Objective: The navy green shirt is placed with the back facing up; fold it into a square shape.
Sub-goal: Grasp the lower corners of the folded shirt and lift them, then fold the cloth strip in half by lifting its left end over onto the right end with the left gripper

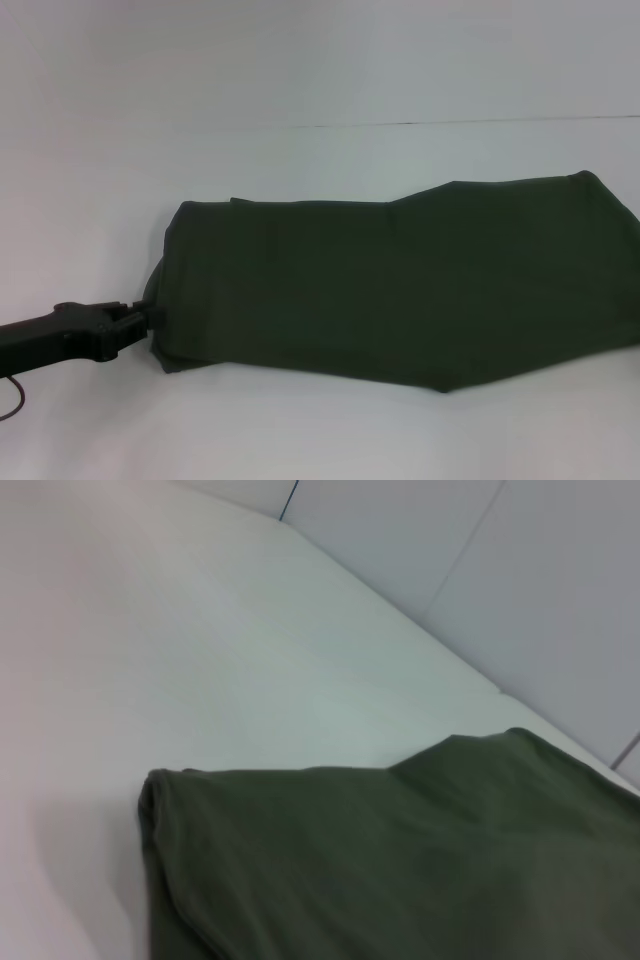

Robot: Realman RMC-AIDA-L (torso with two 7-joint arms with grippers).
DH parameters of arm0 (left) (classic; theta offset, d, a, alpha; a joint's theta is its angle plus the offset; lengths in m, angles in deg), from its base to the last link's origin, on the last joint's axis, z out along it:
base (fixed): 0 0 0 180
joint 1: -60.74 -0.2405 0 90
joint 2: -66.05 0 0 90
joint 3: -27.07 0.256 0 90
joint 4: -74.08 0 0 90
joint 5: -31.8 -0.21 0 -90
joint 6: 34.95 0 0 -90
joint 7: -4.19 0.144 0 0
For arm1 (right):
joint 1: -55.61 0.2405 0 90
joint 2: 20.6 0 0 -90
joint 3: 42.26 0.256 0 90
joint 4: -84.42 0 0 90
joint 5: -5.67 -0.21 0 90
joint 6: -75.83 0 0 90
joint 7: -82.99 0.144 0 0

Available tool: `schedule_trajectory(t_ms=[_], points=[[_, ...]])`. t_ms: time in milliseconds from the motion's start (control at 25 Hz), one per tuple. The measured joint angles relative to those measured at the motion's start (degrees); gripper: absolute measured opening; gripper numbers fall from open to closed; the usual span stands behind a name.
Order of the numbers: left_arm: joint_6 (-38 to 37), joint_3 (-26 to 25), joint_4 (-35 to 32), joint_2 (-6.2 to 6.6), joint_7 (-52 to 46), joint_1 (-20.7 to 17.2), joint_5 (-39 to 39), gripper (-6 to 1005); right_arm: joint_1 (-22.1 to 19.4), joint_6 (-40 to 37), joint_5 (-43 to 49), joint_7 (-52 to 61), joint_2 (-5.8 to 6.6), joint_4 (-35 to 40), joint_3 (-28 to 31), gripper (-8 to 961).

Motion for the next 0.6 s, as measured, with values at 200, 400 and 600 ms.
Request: schedule_trajectory(t_ms=[200, 400, 600], points=[[0.0, -4.7, -0.1, -0.17, -0.3, 0.2, 0.4, 224, -0.4, -1.8, 0.0, -0.6, -1.12, 4.5, 3.0, 63], [0.3, -11.5, -0.3, -1.13, -0.1, 1.0, 1.6, 338, -0.7, -2.0, 0.0, -0.7, -1.10, 5.4, 7.5, 218], [3.7, -12.6, 0.0, -2.44, -0.2, 2.9, 3.2, 540, 0.9, -1.5, -0.5, -0.4, -0.99, 5.3, 8.2, 434]])
